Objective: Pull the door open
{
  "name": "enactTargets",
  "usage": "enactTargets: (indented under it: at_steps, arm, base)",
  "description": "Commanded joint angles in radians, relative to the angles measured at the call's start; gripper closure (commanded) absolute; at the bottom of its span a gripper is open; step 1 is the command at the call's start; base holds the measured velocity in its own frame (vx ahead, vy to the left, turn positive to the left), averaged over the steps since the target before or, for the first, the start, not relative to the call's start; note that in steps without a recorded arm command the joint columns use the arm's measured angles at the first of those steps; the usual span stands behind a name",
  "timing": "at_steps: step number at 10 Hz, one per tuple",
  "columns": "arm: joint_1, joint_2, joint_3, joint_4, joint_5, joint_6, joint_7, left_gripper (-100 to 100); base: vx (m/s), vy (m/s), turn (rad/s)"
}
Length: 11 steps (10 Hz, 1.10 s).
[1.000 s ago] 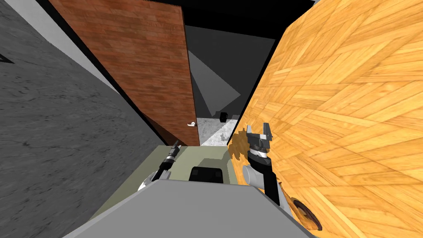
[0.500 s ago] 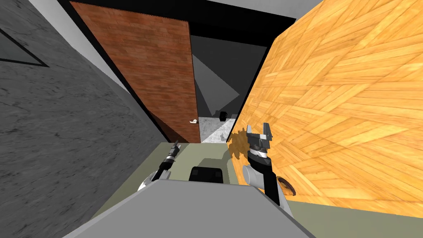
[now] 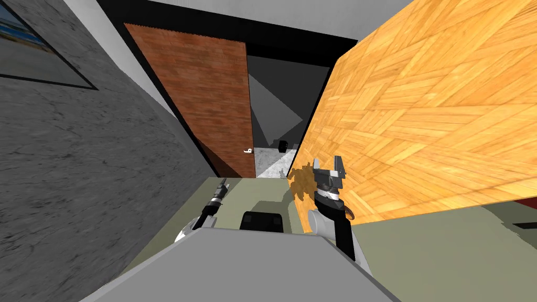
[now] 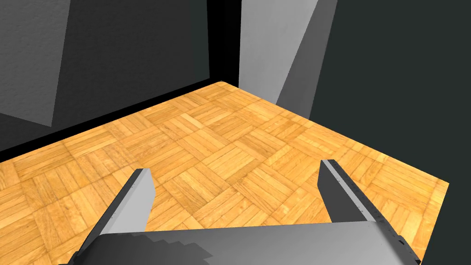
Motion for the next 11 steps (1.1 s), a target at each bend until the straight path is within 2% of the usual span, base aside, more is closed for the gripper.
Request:
enactTargets:
  at_steps: [1,11]
  arm:
    - [-0.002,0.000,0.002,0.004,0.000,-0.001,0.000,-100]
    - [-0.018,0.002,0.020,0.033,0.003,-0.006,0.000,-100]
  base:
    - [-0.211,0.043,-0.018]
    - [-0.193,0.047,-0.022]
